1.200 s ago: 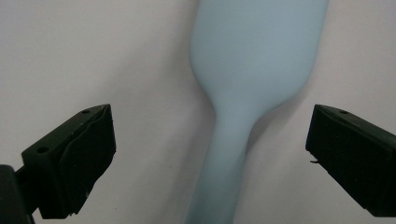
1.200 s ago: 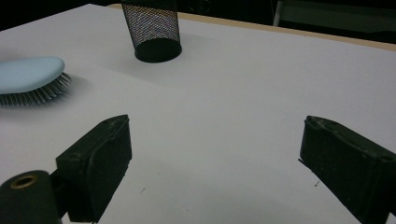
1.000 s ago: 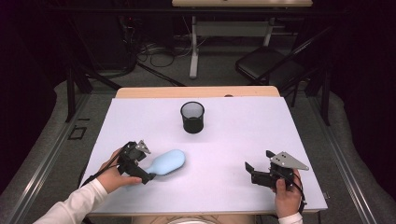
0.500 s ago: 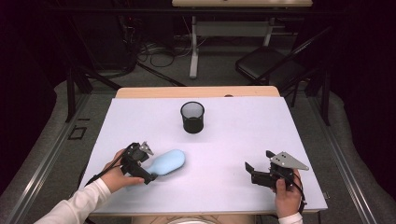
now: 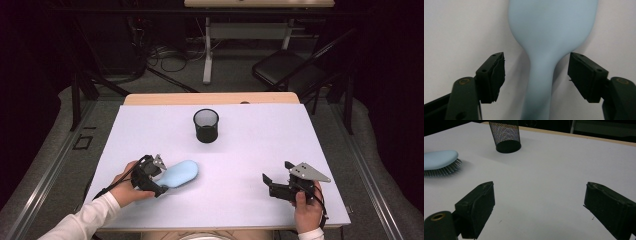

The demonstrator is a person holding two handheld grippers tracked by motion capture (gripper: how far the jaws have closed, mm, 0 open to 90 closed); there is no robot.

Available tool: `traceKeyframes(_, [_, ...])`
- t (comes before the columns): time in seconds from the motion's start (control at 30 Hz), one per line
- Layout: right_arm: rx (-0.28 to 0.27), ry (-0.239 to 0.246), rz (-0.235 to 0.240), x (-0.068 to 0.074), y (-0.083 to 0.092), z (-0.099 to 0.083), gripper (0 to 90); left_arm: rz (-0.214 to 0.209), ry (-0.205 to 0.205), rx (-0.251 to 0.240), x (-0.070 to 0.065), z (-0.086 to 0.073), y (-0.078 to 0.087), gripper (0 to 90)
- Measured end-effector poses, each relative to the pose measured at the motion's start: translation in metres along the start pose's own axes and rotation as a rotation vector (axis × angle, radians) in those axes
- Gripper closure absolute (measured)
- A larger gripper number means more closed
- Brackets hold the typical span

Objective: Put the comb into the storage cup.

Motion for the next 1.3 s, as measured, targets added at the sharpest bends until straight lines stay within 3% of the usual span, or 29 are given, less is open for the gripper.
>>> traceKeyframes(0.5, [-0.004, 0.005, 0.001, -0.0001, -0.0011, -0.0003, 10.1, 0.022, -0.018, 0.017, 0.0006, -0.0024, -0.0054, 45.7])
traceKeyframes(0.87, [-0.002, 0.006, 0.004, 0.0004, -0.0013, -0.0006, 10.5, 0.002, 0.002, 0.018, -0.0005, -0.0012, -0.0074, 49.7])
traceKeyframes(1.3, [0.003, 0.006, 0.005, 0.0004, -0.0014, -0.0012, 11.9, -0.042, -0.010, 0.027, -0.0030, -0.0010, -0.0071, 59.0])
Point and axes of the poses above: each handheld gripper's, and its own axes: y roughly backward along the jaws, z roughly out of its top, x roughly to its left, the point moved 8 cm from there along -y, roughly forward along the jaws, and after that the axes turned 4 degrees about -x, right-handed, at the moved point
